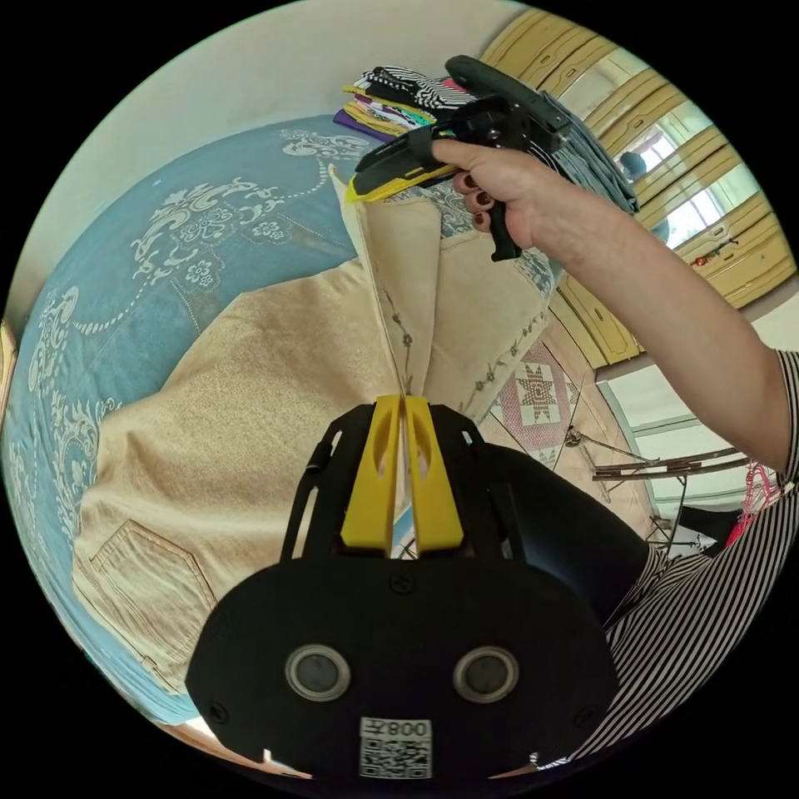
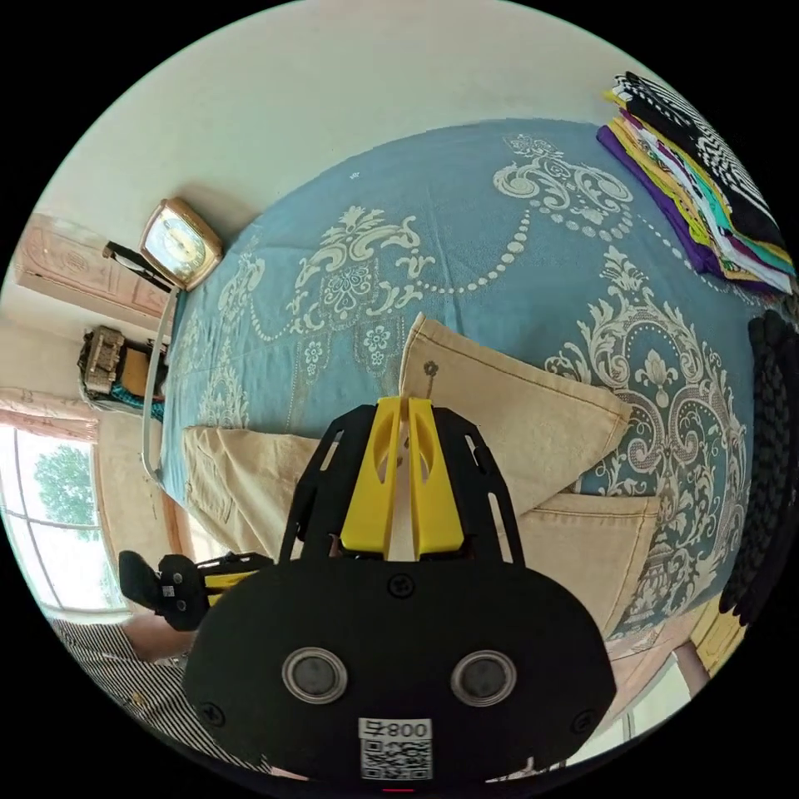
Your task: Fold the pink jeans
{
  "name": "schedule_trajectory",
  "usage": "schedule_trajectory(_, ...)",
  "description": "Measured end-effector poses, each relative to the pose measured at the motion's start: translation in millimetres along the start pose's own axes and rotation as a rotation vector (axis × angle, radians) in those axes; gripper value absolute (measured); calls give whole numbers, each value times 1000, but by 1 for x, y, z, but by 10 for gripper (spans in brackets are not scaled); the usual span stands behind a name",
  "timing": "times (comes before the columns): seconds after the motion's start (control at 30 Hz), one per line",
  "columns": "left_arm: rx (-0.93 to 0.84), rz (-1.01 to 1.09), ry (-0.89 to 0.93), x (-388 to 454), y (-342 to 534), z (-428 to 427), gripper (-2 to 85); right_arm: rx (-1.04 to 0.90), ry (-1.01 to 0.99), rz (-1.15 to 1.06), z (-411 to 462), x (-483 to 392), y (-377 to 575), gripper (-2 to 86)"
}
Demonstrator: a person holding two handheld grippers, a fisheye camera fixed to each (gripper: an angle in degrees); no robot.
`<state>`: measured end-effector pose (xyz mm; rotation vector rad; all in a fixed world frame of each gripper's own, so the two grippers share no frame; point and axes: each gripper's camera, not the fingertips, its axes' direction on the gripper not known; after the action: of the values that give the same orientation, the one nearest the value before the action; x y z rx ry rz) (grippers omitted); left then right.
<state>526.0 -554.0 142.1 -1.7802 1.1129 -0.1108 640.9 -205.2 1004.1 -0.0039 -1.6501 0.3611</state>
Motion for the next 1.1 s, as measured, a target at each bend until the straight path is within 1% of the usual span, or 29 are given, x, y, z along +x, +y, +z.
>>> schedule_trajectory(0.2,19,141,-40,48,-14,-8,8,179,-225,86,-95,63,69,11)
schedule_trajectory(0.27,-8,204,-74,69,-19,-4,7,220,-274,122,-115,82,96,10)
schedule_trajectory(0.4,-45,258,-103,94,-27,6,7,275,-297,229,-141,121,155,9)
schedule_trajectory(0.53,-115,306,-125,113,-37,23,6,295,-341,366,-142,156,199,8)
schedule_trajectory(0.6,-145,323,-131,120,-40,30,6,307,-393,446,-136,179,221,8)
schedule_trajectory(0.77,-201,379,-180,142,-51,41,5,319,-432,502,-137,206,238,7)
schedule_trajectory(0.87,-227,400,-195,150,-55,45,5,305,-405,489,-143,214,239,8)
schedule_trajectory(1.1,-276,421,-208,156,-62,54,5,314,-473,572,-134,248,256,9)
